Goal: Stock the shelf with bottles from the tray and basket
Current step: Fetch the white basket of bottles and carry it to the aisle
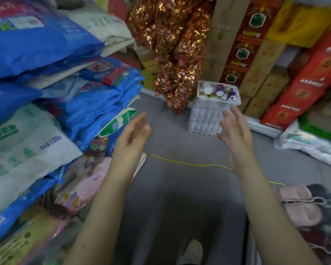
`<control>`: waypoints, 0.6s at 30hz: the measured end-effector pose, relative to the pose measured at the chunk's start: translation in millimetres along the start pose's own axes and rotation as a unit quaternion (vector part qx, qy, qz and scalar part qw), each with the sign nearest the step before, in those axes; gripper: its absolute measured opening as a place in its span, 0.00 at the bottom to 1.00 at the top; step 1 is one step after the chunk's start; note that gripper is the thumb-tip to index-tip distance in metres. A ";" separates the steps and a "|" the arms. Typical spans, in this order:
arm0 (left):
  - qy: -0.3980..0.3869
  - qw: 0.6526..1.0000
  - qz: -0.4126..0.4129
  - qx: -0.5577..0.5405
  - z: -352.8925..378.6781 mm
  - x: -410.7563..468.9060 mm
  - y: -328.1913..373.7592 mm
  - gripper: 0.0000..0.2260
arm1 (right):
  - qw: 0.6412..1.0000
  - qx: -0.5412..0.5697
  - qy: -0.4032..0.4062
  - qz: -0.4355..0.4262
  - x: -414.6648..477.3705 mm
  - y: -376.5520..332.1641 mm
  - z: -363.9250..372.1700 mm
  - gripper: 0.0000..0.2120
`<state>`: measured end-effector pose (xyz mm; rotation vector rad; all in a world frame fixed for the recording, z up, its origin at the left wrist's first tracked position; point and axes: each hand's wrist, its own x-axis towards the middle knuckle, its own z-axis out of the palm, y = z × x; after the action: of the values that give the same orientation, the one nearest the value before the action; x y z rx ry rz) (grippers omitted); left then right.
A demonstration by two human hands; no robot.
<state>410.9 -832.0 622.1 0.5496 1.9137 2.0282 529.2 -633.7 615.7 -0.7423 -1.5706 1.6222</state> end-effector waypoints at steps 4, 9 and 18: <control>-0.039 0.999 0.005 0.010 75.3 32.1 -0.5 0.18 | 0.996 -0.068 -0.017 -0.049 52.8 -9.2 -63.4 0.32; -0.078 0.997 0.022 0.006 157.7 65.4 -9.8 0.19 | 0.992 -0.094 0.027 -0.075 103.3 -8.2 -137.1 0.32; -0.146 0.989 -0.015 0.034 232.3 121.7 -54.2 0.20 | 0.990 -0.105 0.089 -0.041 172.0 23.3 -191.9 0.34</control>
<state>409.9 -566.6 586.1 0.7822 1.8080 1.7572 589.4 -383.1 592.8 -0.8968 -1.6343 1.3062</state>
